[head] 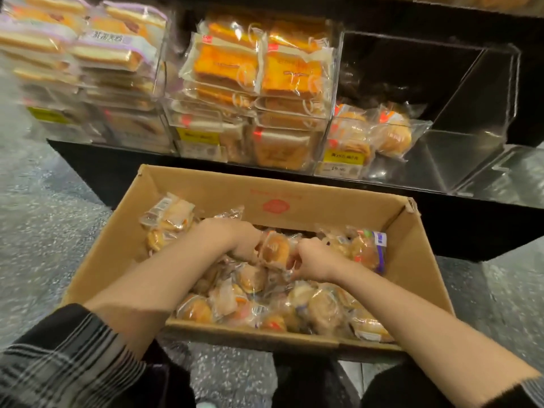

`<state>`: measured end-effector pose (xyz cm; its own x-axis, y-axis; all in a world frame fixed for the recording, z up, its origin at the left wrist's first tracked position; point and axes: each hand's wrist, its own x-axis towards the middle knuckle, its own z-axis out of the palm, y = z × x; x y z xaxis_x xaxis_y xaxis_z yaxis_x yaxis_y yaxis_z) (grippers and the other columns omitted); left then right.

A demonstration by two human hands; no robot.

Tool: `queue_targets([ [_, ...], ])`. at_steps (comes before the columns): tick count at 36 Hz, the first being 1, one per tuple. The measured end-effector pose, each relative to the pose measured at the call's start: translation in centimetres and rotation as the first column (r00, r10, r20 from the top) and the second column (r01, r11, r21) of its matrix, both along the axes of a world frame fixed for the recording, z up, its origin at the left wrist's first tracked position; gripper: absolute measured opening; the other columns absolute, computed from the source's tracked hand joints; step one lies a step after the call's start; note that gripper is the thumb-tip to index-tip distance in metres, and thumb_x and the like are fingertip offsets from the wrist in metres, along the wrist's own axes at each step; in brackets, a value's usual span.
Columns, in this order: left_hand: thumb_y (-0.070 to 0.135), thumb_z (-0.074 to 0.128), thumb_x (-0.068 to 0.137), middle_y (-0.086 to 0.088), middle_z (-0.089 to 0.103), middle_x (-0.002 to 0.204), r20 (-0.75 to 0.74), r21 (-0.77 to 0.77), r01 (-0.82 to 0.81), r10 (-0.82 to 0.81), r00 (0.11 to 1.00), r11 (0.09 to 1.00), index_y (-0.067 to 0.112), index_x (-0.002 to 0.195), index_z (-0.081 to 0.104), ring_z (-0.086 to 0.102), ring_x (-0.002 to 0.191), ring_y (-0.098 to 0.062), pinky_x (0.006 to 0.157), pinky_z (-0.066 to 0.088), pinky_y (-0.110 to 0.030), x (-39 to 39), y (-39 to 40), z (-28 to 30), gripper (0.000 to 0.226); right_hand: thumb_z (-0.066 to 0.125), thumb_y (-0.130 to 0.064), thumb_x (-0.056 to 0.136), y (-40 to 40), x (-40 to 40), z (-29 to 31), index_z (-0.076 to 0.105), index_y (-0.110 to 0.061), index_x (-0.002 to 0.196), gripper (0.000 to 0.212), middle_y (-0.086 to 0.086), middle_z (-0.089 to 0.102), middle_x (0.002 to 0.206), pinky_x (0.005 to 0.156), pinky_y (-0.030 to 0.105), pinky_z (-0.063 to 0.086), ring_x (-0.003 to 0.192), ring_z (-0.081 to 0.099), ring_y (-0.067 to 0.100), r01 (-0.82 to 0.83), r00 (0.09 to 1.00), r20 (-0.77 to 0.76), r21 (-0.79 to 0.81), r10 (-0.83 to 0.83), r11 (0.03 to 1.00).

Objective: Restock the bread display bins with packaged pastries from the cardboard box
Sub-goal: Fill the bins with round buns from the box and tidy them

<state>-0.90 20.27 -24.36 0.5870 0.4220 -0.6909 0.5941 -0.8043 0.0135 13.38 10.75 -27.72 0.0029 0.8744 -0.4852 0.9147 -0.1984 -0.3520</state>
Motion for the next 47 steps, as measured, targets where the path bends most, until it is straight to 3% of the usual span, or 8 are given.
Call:
queue_targets([
  [6,0.040,0.049,0.097,-0.010,0.055,0.133,-0.083,-0.063,0.031,-0.036,0.996,0.998,0.009,0.135,0.049,0.053,0.118,-0.028,0.091,0.043,-0.033,-0.6,0.3,-2.7,0.049,0.071,-0.033,0.083,-0.5,-2.5,-4.6,0.067,-0.006,0.113,0.040,0.009,0.065,0.113,0.096,0.038,0.046,0.102,0.060,0.024,-0.270,0.944,0.090,-0.334,0.316,0.903],
  [12,0.042,0.051,0.096,-0.008,0.051,0.136,-0.218,-0.197,-0.033,-0.011,0.976,0.980,0.011,0.135,0.050,0.050,0.118,-0.026,0.097,0.040,-0.035,-2.7,0.7,-4.6,0.050,0.063,-0.026,0.090,-1.0,-3.9,-8.1,0.061,-0.011,0.088,0.015,0.004,0.061,0.086,0.058,0.026,0.043,0.083,0.057,0.021,-0.303,0.920,0.178,-0.242,0.349,0.922],
  [19,0.044,0.049,0.096,-0.005,0.049,0.139,-0.124,-0.233,-0.088,0.061,0.990,0.968,0.016,0.140,0.045,0.047,0.124,-0.023,0.102,0.040,-0.035,-3.4,1.7,-4.7,0.052,0.064,-0.024,0.089,-0.4,-2.5,-9.8,0.067,-0.015,0.105,0.018,-0.001,0.067,0.099,0.086,0.035,0.053,0.098,0.064,0.018,-0.155,0.985,0.040,-0.234,0.169,0.960],
  [26,0.048,0.049,0.095,-0.004,0.048,0.138,-0.120,-0.244,-0.108,0.081,0.989,0.964,0.016,0.141,0.043,0.046,0.124,-0.022,0.103,0.039,-0.035,-3.3,2.0,-4.8,0.056,0.071,-0.022,0.085,1.4,-1.9,-9.5,0.068,-0.009,0.112,0.030,0.007,0.068,0.110,0.084,0.031,0.053,0.096,0.064,0.020,-0.127,0.992,-0.038,-0.345,0.122,0.930],
  [31,0.045,0.052,0.095,-0.004,0.049,0.138,-0.109,-0.238,-0.122,0.099,0.989,0.963,0.017,0.139,0.046,0.045,0.125,-0.023,0.100,0.037,-0.033,-2.8,2.2,-4.7,0.052,0.063,-0.052,0.086,3.4,-0.2,-8.3,0.057,-0.006,0.083,0.046,0.006,0.062,0.078,0.050,0.021,0.047,0.062,0.058,0.014,0.303,0.941,-0.034,-0.362,-0.337,0.882],
  [35,0.044,0.051,0.095,-0.005,0.051,0.137,-0.113,-0.241,-0.139,0.114,0.987,0.961,0.017,0.137,0.048,0.048,0.124,-0.024,0.102,0.039,-0.035,-3.0,2.5,-5.1,0.050,0.050,-0.061,0.090,4.0,0.7,-8.3,0.053,-0.001,0.127,0.070,0.015,0.064,0.107,0.054,0.029,0.051,0.078,0.065,0.025,0.603,0.754,-0.066,-0.324,-0.653,0.729],
  [41,0.042,0.049,0.097,-0.006,0.058,0.128,-0.134,-0.264,-0.159,0.127,0.983,0.951,0.014,0.134,0.050,0.052,0.104,-0.019,0.095,0.041,-0.034,-3.8,2.5,-5.1,0.047,0.065,-0.041,0.088,4.8,0.8,-9.0,0.050,-0.009,0.069,0.040,0.002,0.050,0.061,0.055,0.024,0.041,0.051,0.046,0.013,0.658,0.703,-0.144,-0.236,-0.696,0.715],
  [47,0.044,0.047,0.097,-0.004,0.060,0.119,-0.136,-0.241,-0.179,0.150,0.979,0.954,0.015,0.137,0.047,0.051,0.097,-0.016,0.094,0.039,-0.032,-4.7,2.6,-4.6,0.050,0.063,-0.015,0.092,5.1,0.0,-9.2,0.067,0.001,0.100,0.018,0.010,0.067,0.089,0.075,0.034,0.057,0.077,0.065,0.023,0.676,0.716,-0.145,-0.095,-0.682,0.730],
])
